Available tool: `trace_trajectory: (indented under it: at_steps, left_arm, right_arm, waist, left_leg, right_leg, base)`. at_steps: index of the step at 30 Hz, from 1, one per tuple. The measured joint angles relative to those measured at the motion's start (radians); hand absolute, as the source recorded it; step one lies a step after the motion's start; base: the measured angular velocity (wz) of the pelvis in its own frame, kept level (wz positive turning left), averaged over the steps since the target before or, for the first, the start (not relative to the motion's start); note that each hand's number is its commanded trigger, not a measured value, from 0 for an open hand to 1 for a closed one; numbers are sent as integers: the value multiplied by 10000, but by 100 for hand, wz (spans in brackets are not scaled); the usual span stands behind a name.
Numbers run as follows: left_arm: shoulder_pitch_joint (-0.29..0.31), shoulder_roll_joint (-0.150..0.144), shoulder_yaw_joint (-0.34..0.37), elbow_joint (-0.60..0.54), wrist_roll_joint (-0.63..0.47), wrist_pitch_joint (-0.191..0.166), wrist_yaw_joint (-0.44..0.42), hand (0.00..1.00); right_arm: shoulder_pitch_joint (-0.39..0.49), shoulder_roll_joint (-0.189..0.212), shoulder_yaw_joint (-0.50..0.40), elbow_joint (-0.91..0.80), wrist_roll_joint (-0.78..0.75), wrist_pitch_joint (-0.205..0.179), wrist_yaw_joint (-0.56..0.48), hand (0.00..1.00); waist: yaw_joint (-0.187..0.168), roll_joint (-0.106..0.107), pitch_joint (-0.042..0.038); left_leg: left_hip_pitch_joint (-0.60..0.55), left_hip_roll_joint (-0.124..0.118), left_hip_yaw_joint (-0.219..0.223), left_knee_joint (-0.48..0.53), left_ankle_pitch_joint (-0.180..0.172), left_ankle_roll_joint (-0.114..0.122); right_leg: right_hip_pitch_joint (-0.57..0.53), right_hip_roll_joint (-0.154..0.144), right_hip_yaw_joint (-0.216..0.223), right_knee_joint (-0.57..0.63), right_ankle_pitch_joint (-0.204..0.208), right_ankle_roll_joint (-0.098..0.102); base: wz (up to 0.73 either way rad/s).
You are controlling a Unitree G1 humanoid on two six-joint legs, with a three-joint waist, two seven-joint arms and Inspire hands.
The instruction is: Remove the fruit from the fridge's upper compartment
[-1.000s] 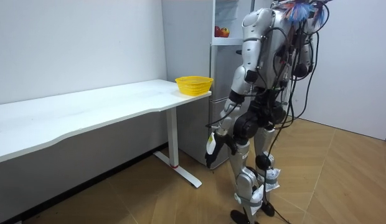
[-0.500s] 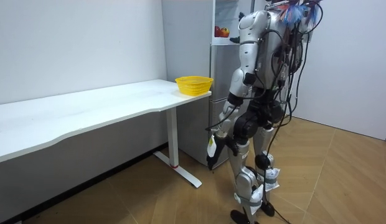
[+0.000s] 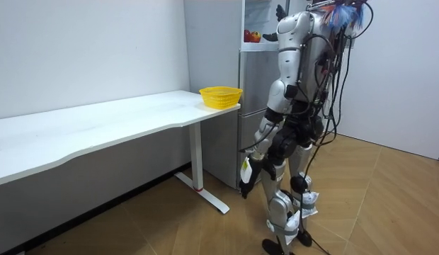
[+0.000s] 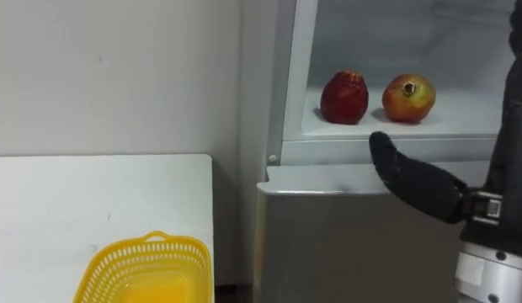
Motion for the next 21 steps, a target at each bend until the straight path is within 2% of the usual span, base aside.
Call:
trace_trajectory:
  at_steps: [4,10,14,19,21]
  left_arm:
    - [18,-11,152,-16,4,9,-57,0]
    - [-175,-21,148,-35,3,8,-222,0]
    - [-247,7,145,-57,3,37,-415,0]
    - [-242,14,141,-76,9,163,-654,0]
    - [-270,12,148,-77,350,163,-660,0]
  right_arm:
    - [-231,-64,-46,495,185,47,20,0]
    - [-497,-71,-35,888,869,248,334,0]
    - [-1223,-87,-13,1233,1270,339,471,0]
    - [-1735,-89,21,1699,1490,416,467,0]
    - [-2022,-109,30,2148,1691,419,474,0]
  waist:
    - [40,-41,-24]
    - [243,-34,3]
    - [266,-113,48]
    - [292,-194,50]
    - [342,-242,39]
  left_leg:
    - [0,-6,-30,25,3,0]
    - [5,-16,-36,22,30,-4]
    - [-18,-5,-88,17,58,-25]
    - [-27,-18,-195,30,58,-26]
    - [-19,-17,-211,53,58,-27]
  right_leg:
    - [14,-18,-50,14,1,0]
    - [7,-32,-70,30,1,0]
    - [17,-46,-234,13,2,-2]
    - [125,-48,-339,-157,22,-34]
    - [116,-48,-363,-161,21,-34]
  base:
    - [0]
    - [0]
    - [4]
    - [7]
    - [2]
